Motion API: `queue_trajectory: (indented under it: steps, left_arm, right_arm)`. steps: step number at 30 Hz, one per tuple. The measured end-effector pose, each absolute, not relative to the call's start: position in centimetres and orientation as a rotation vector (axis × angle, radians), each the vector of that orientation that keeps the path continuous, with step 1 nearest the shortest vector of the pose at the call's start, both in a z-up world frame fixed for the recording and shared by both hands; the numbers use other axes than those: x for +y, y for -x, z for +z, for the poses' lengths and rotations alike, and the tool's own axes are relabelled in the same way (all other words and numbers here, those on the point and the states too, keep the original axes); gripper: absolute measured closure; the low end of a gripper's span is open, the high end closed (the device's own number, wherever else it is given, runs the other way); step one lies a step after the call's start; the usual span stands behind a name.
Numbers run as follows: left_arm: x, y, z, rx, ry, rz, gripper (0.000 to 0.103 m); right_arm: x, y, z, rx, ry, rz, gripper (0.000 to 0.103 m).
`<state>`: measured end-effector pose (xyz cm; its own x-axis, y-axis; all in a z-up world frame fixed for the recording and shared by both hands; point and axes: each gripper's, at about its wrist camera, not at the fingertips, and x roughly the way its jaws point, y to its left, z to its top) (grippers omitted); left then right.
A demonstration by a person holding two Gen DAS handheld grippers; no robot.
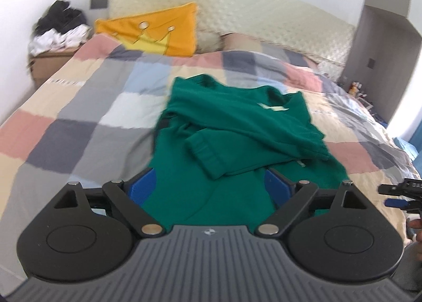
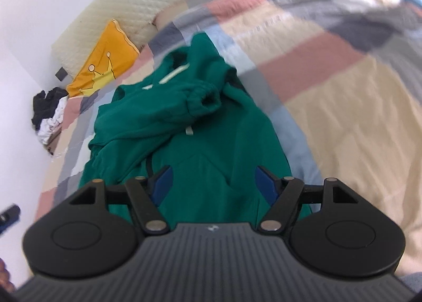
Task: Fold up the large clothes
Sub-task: 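Move both grippers down to the hoodie hem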
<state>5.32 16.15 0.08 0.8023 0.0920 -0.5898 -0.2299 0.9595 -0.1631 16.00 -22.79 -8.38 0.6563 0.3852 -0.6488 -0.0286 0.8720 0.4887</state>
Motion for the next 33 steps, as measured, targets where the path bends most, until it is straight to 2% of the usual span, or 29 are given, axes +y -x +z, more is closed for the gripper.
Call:
queue_trajectory:
  steps: [1, 2, 3, 12, 16, 33]
  left_arm:
    - [17.1, -4.9, 0.2, 0.613, 0.247, 0.186, 0.011]
    - [18.1, -4.3, 0.3, 0.605, 0.262, 0.202, 0.011]
    - [19.2, -3.8, 0.4, 0.603, 0.27, 0.223, 0.01]
    - [28.6, -2.2, -2.7, 0.723, 0.518, 0.269, 0.01]
    - [30.8, -2.3, -5.2, 0.775, 0.607, 0.24, 0.01]
    - [29.8, -8.3, -10.4, 1.008, 0.701, 0.145, 0.01]
  right_arm:
    - [-23.1, -16.1, -8.5, 0.842, -0.48, 0.232, 0.017]
    - [-23.4, -16.2, -8.6, 0.848, -0.494, 0.217, 0.009]
    - [-23.7, -16.3, -8.9, 0.858, -0.513, 0.193, 0.007]
    - [-24.5, -18.2, -12.9, 0.995, -0.627, 0.021, 0.008]
    - [-23.8, -18.7, -13.4, 1.013, -0.581, -0.01, 0.008]
    - [-23.4, -21.0, -14.9, 1.173, -0.552, 0.063, 0.005]
